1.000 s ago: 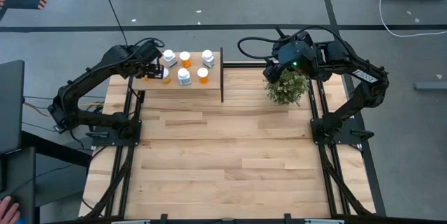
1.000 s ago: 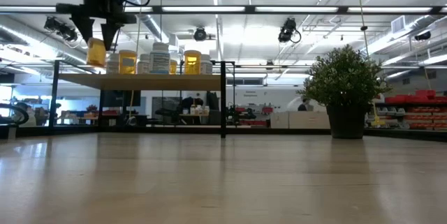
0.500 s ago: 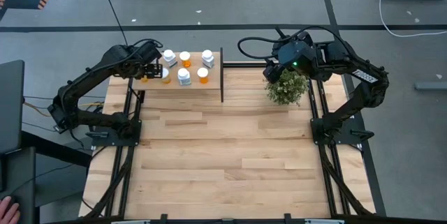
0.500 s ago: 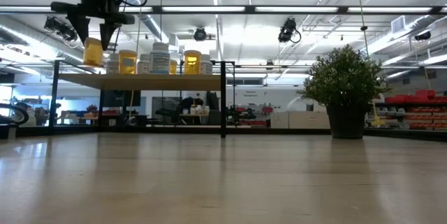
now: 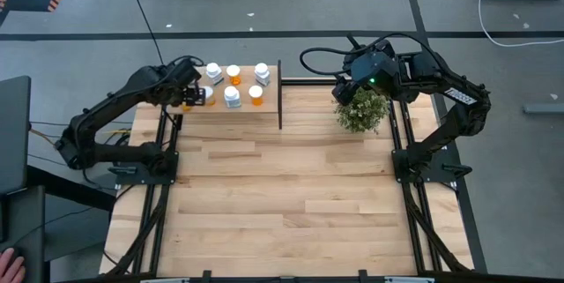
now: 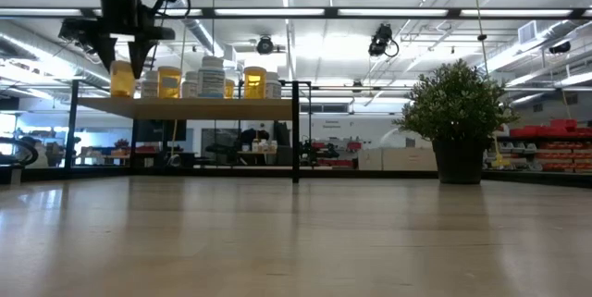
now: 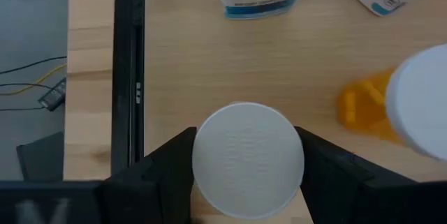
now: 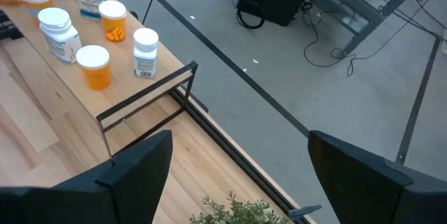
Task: Pick and place medicine bottles onto shelf by color
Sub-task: Put the orange pill bottle on the shelf
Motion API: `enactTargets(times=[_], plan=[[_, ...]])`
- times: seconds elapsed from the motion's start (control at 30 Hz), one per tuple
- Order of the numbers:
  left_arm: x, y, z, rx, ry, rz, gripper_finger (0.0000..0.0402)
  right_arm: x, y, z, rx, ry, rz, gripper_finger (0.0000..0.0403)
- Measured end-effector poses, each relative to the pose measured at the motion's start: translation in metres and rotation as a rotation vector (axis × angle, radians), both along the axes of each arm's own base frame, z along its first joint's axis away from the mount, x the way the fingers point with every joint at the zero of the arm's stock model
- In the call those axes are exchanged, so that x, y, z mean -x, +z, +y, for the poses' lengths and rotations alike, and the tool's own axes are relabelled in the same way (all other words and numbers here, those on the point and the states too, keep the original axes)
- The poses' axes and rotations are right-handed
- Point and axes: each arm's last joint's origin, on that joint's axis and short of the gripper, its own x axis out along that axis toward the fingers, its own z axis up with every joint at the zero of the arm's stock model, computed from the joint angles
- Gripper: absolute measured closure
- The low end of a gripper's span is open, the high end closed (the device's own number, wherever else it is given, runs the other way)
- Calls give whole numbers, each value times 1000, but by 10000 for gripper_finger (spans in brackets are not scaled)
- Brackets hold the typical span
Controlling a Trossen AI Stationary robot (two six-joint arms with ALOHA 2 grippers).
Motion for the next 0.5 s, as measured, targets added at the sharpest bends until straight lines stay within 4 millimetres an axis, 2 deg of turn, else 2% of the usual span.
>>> enactTargets(times=[0.1, 0.23, 0.5], plan=[[5, -6, -4, -12, 7, -15, 179, 0, 0, 0, 0, 0, 0, 61], [10, 2, -8, -48, 6, -66, 174, 2, 1, 0, -1, -1, 0, 61], [18, 6, 1, -62, 23, -83, 181, 3, 1, 0, -6, -3, -7, 61]])
